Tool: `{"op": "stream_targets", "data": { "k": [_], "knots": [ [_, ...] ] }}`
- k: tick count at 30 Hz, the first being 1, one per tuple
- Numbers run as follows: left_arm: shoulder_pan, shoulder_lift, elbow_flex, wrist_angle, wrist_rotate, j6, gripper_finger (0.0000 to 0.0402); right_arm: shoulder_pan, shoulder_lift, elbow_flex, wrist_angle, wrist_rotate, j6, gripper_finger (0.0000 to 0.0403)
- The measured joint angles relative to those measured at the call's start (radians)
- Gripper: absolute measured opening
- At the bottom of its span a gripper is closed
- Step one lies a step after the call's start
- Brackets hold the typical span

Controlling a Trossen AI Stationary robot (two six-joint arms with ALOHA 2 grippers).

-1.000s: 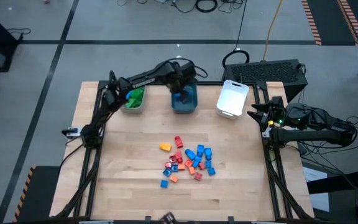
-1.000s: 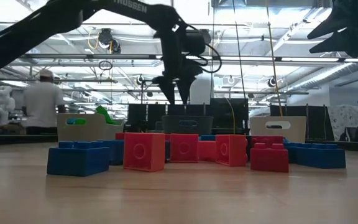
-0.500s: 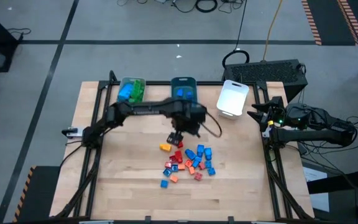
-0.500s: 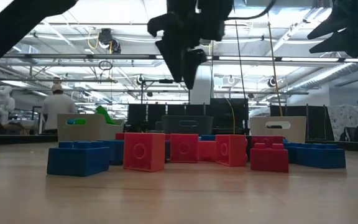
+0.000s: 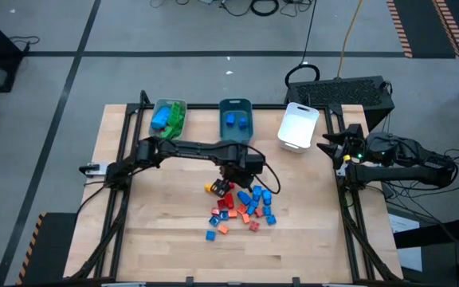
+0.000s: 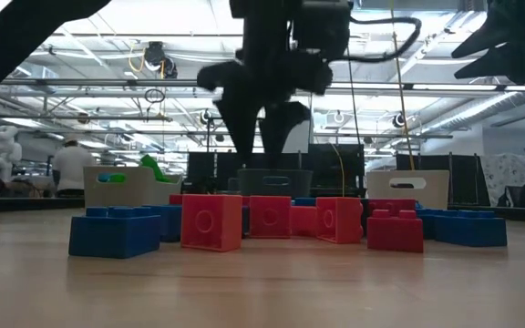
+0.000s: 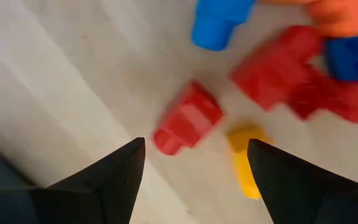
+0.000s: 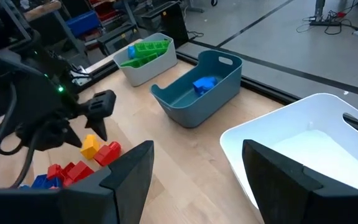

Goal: Sort blocks by size
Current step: Put the red 1 stud game piece into the blue bin

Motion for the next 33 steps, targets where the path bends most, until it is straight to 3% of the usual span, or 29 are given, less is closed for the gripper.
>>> {"op": "stream_targets", "data": {
  "k": [7,24,33],
  "knots": [
    [0.005,-0.004,-0.066,0.061,-0.035,0.04,0.0285,0.0,0.0,0.0,-0.03,0.0,0.0,0.0238],
    [0.009,-0.004,-0.243,0.212,0.01,0.068,0.0285,0.0,0.0,0.0,-0.034,0.0,0.005,0.0238],
    [0.02,-0.005,-0.251,0.268,-0.032,0.073,0.0263,0.0,0.0,0.0,-0.034,0.0,0.008,0.0238]
  ]
}}
